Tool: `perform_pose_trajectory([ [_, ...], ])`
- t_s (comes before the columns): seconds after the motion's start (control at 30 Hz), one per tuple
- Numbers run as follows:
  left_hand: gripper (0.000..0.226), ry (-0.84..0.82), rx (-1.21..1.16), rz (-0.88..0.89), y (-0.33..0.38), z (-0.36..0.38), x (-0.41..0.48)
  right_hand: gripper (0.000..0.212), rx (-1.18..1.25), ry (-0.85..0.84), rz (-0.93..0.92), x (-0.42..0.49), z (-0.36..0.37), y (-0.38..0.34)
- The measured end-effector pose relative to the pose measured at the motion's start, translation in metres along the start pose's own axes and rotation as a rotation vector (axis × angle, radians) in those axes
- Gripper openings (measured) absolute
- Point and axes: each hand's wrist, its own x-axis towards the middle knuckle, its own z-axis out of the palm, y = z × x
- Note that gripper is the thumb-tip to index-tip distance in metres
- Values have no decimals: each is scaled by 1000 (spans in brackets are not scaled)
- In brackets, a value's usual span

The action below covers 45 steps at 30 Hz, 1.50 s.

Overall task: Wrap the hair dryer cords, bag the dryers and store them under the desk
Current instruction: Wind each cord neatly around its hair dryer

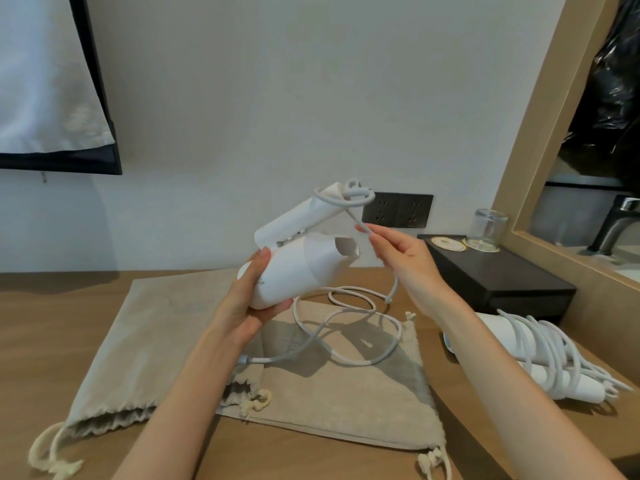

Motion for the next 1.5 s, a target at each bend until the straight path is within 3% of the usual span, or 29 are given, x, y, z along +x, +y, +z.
perform_pose_trajectory([
  [0.17, 23, 88, -130, -60, 2, 2, -1, 36, -138, -64, 18, -12, 16, 7],
  [0.4, 27, 169, -193, -44, 3, -1, -2, 49, -705, -220, -160, -24, 24, 4],
  [0.57, 30, 185, -237, -5, 5, -1, -2, 53, -876, -271, -197, -21, 21, 3],
  [0.7, 35, 203, -359, -4, 9, -5, 0, 49, -953, -285, -206, -21, 20, 14],
  [0.83, 40, 308, -447, 72, 19, -23, 9, 29, -978, -284, -231, -29, 12, 19],
  [0.97, 51, 394, -242, 256, 19, -30, 13, 20, -1158, -108, -561, -29, 11, 18],
  [1.1, 52, 464, -29, 398, 10, -22, 12, 23, -1206, -102, -829, -25, 20, 6],
  [1.23, 49, 432, 208, 542, 2, -16, 11, 40, -1195, -98, -873, -31, 27, -10],
  [1.33, 46, 351, 396, 645, -6, -14, 13, 37, -1129, -91, -862, -30, 26, -16],
  [1.5, 46, 217, 626, 648, -6, -13, 12, 22, -1025, -15, -785, -21, 9, -23],
])
